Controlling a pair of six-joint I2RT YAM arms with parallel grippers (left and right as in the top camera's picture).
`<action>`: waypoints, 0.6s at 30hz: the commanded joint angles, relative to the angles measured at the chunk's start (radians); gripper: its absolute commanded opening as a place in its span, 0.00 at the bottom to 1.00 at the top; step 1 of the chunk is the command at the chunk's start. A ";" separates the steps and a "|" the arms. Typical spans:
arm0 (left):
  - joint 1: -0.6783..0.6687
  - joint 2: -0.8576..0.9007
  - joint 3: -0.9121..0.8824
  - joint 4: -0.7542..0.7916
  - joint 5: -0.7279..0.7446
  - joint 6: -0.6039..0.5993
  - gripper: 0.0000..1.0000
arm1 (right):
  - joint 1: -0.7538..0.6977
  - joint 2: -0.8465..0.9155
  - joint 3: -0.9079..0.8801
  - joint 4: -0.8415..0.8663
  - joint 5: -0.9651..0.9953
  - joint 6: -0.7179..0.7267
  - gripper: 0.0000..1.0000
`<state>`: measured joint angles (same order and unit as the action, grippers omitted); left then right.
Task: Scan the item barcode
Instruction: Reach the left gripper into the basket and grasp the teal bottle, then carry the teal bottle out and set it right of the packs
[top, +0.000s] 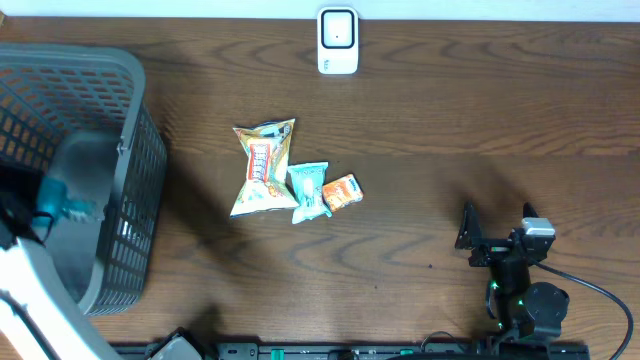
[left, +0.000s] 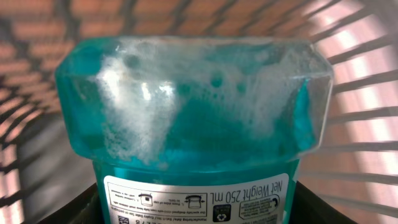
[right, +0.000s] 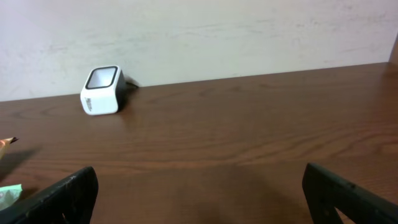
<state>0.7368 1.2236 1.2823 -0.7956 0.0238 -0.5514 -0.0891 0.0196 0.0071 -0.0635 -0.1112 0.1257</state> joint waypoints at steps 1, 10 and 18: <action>-0.004 -0.114 0.099 0.047 0.206 -0.048 0.34 | 0.005 0.000 -0.002 -0.003 0.004 0.008 0.99; -0.107 -0.185 0.110 0.249 0.677 -0.241 0.34 | 0.005 0.000 -0.002 -0.003 0.004 0.008 0.99; -0.636 -0.092 0.110 0.354 0.525 -0.249 0.34 | 0.005 0.000 -0.002 -0.003 0.004 0.008 0.99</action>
<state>0.3008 1.0931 1.3697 -0.4744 0.6083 -0.7864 -0.0891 0.0196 0.0071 -0.0635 -0.1112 0.1257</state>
